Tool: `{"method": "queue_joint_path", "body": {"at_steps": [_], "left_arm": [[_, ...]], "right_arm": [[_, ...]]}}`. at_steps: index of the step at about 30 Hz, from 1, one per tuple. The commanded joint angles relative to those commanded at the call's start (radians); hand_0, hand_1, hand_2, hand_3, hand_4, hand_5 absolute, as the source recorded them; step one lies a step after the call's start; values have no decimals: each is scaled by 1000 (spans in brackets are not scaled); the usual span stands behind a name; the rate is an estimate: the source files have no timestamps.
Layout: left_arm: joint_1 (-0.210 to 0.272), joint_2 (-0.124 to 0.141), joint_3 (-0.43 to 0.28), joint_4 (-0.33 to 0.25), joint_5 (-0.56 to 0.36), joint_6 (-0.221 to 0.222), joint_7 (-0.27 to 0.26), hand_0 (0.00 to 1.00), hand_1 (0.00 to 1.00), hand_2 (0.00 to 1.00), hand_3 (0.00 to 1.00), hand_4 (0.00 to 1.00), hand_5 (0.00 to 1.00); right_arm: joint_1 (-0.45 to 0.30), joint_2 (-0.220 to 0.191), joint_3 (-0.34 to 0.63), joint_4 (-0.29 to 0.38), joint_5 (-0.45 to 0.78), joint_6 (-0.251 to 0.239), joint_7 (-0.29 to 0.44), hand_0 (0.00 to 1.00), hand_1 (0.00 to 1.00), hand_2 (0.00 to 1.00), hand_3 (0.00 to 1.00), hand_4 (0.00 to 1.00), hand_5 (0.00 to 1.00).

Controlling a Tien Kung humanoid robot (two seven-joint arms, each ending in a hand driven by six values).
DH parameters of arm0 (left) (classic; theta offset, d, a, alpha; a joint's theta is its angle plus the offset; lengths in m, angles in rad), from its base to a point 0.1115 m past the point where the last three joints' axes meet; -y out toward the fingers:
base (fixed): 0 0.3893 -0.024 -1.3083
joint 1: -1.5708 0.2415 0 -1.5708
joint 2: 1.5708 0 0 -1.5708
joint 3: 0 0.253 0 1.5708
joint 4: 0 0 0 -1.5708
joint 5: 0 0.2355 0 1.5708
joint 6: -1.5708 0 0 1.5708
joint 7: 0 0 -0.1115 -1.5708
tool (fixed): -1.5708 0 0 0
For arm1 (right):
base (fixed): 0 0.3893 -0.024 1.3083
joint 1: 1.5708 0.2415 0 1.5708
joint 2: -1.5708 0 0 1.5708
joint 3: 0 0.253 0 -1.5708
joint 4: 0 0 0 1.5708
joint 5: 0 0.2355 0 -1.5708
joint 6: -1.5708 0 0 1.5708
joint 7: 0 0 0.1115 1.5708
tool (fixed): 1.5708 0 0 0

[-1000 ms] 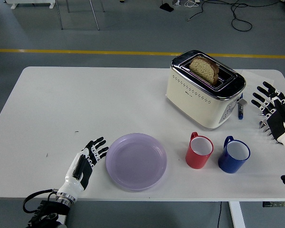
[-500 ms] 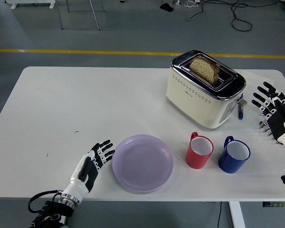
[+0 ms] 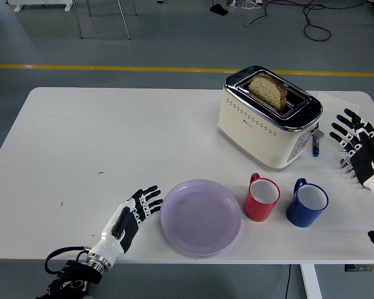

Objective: Push plate across desktop,pick up the break from the machine,place the break in the plate

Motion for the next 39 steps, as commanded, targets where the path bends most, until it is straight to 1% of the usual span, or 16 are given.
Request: {"method": "queue_joint_path", "body": {"at_steps": [3,9,13,15,18,19,22,24,25,26,30,31,32,36,37,39], "left_arm": [[8,-4,-20,-10,3,42,-22,794,819,875,842,547,998],[51,-17,-129,-66,63,191,-91,789,821,872,835,545,998],[87,-27,-240,-115,121,230,-97,792,822,876,836,556,998],[103,-34,-301,-143,138,242,-91,792,822,876,836,556,998],[120,-33,-371,-186,129,251,-79,792,822,876,836,556,998],[127,-29,-395,-204,134,252,-73,783,816,875,837,555,998],[128,-23,-423,-222,140,252,-57,783,816,875,837,555,998],[127,-21,-434,-230,141,252,-48,783,816,875,837,555,998],[128,-22,-440,-234,144,251,-44,783,814,872,835,555,998],[129,-23,-445,-238,145,250,-40,783,814,872,835,555,998],[138,-25,-454,-257,133,261,-21,783,814,872,835,555,998],[140,-27,-456,-260,119,262,-15,783,809,864,828,554,998],[142,-29,-459,-262,116,262,-13,783,809,864,828,554,998],[145,-36,-469,-274,114,264,-8,783,809,864,828,554,998],[144,-37,-470,-275,115,264,-9,786,808,861,823,546,998],[136,-39,-467,-276,112,265,-9,786,808,861,823,546,998]], "right_arm": [[0,-1,-1,5,-1,0,0,825,773,785,789,516,491],[12,-17,-10,33,-27,-5,-1,826,775,785,789,516,491],[39,-46,-34,36,-108,-26,1,832,776,789,795,519,491],[75,-83,-67,25,-186,-47,-5,832,776,789,795,519,491],[160,-155,-124,0,-309,-39,-22,832,776,789,795,519,491],[205,-189,-153,-14,-354,-26,-31,880,818,843,845,610,481],[315,-258,-216,-46,-477,6,-44,880,818,843,845,610,481],[401,-294,-266,-74,-549,19,-53,880,818,843,845,610,481],[437,-303,-287,-89,-565,24,-57,890,824,863,855,677,444],[476,-309,-314,-107,-578,28,-61,890,824,863,855,677,444],[621,-303,-416,-180,-654,32,-85,890,824,863,855,677,444],[663,-294,-449,-205,-686,32,-93,937,861,916,881,763,433],[690,-289,-469,-218,-706,33,-98,937,861,916,881,763,433],[795,-242,-568,-300,-824,61,-131,937,861,916,881,763,433],[806,-237,-580,-310,-842,63,-134,998,898,944,933,830,414],[855,-197,-627,-365,-894,70,-149,998,898,944,933,830,414]]}}
